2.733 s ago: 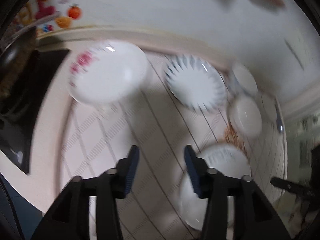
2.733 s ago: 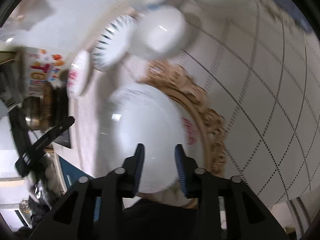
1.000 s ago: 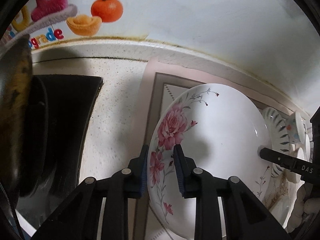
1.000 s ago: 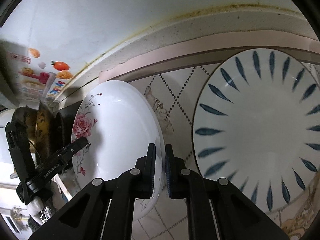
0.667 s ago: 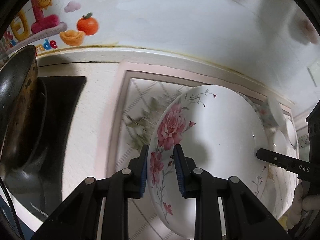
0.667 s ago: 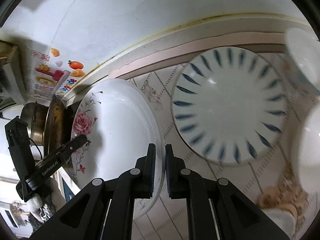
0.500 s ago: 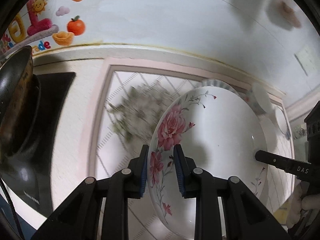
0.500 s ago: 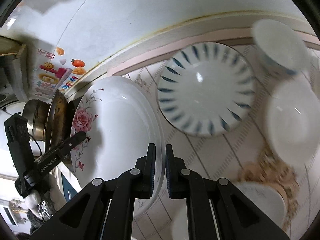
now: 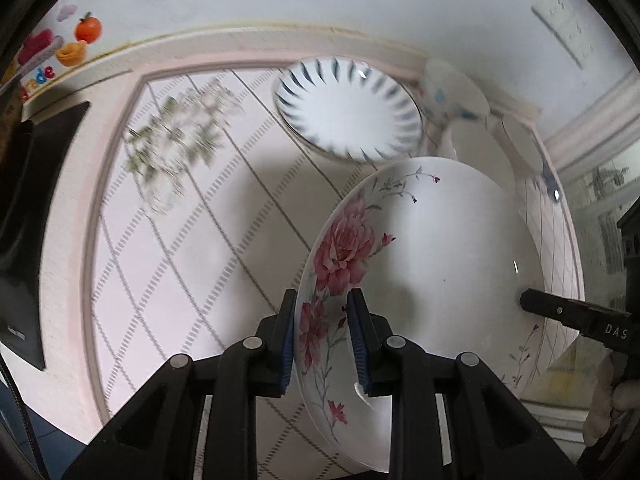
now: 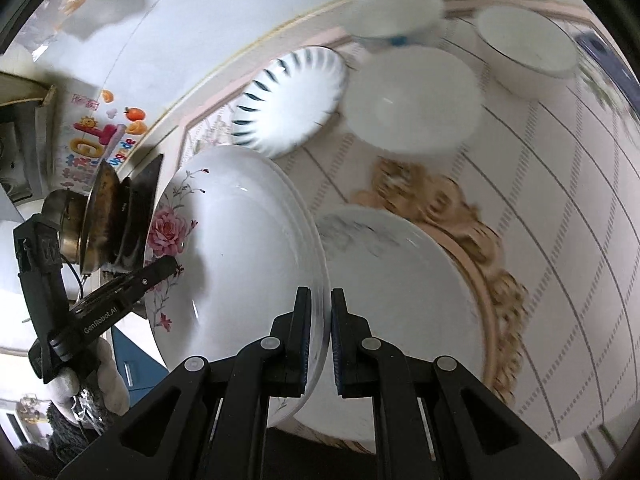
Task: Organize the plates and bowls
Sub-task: 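Carry the stacked plates with both grippers onto the gold-framed flower print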
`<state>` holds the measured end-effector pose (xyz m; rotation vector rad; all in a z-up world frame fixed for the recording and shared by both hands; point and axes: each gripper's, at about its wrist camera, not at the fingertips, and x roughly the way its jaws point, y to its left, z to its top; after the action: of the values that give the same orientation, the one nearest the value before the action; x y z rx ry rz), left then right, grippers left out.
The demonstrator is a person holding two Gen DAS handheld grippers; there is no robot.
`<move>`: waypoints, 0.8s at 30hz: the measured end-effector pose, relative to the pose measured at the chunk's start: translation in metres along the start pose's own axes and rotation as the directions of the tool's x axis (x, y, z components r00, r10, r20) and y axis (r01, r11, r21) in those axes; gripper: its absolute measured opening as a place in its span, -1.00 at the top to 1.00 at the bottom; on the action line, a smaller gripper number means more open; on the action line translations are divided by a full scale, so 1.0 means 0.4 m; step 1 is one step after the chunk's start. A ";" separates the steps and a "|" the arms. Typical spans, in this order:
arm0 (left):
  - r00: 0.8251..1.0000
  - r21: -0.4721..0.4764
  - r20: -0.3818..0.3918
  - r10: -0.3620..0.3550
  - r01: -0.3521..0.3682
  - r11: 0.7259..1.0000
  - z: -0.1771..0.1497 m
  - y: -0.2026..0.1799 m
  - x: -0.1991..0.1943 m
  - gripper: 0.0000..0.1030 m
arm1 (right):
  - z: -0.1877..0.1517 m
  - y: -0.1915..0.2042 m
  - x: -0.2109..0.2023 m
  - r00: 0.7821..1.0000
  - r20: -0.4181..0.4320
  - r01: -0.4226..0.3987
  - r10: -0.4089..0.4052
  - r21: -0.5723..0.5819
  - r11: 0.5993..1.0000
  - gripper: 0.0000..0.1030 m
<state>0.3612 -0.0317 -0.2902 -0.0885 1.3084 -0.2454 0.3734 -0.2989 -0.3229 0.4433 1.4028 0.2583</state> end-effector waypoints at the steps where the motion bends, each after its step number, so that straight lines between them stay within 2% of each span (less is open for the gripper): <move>1: 1.000 0.005 -0.010 0.002 -0.002 1.000 -0.009 -0.016 0.012 0.57 | -0.011 -0.024 -0.002 1.000 -0.004 0.005 -0.005 0.006 1.000 0.79; 12: 0.996 0.033 -0.079 0.045 -0.042 0.999 -0.052 -0.098 0.107 0.57 | -0.035 -0.154 0.047 0.999 -0.042 0.023 -0.021 0.051 0.998 0.79; 15: 0.994 0.053 -0.071 0.084 -0.080 0.995 -0.054 -0.112 0.116 0.57 | -0.035 -0.178 0.058 0.999 -0.049 0.016 -0.013 0.063 0.998 0.79; 24: 0.988 0.041 -0.101 0.118 -0.114 0.993 -0.064 -0.115 0.150 0.57 | -0.027 -0.185 0.079 0.998 -0.068 0.014 -0.011 0.045 0.999 0.79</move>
<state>0.3450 -0.0883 -0.3441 0.0305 1.4066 -0.1750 0.3617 -0.3497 -0.3853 0.4668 1.4795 0.2336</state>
